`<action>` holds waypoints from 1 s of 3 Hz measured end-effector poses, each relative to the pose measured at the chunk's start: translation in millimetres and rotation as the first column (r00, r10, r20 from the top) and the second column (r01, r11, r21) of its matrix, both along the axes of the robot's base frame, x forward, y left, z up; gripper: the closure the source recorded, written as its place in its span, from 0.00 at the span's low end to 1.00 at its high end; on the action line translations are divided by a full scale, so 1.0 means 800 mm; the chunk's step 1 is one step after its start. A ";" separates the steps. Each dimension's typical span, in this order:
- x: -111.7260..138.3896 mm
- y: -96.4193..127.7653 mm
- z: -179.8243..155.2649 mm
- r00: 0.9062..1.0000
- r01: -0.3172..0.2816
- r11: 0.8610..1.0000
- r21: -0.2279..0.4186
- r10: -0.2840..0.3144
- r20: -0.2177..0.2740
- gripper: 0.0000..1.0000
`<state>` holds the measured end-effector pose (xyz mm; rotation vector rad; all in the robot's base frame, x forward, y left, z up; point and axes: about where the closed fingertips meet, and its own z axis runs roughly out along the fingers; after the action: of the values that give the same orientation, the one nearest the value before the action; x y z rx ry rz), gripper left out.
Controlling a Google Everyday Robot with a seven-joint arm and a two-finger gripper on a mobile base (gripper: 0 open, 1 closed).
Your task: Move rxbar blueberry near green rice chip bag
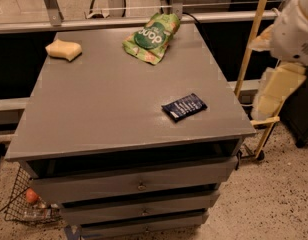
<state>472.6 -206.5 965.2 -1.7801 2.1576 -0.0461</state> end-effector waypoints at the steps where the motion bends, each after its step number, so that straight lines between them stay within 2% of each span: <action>1: 0.050 0.025 -0.025 0.996 -0.086 0.996 0.031 0.086 -0.003 0.00; 2: 0.084 0.055 -0.050 0.986 -0.167 0.985 0.037 0.168 -0.017 0.00; 3: 0.099 0.086 -0.087 0.965 -0.249 0.968 0.033 0.250 -0.073 0.00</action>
Offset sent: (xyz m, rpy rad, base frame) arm 0.0999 0.0734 -0.0662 0.0387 0.0499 0.2710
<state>552.1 -137.7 895.3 -2.0559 1.9566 0.1096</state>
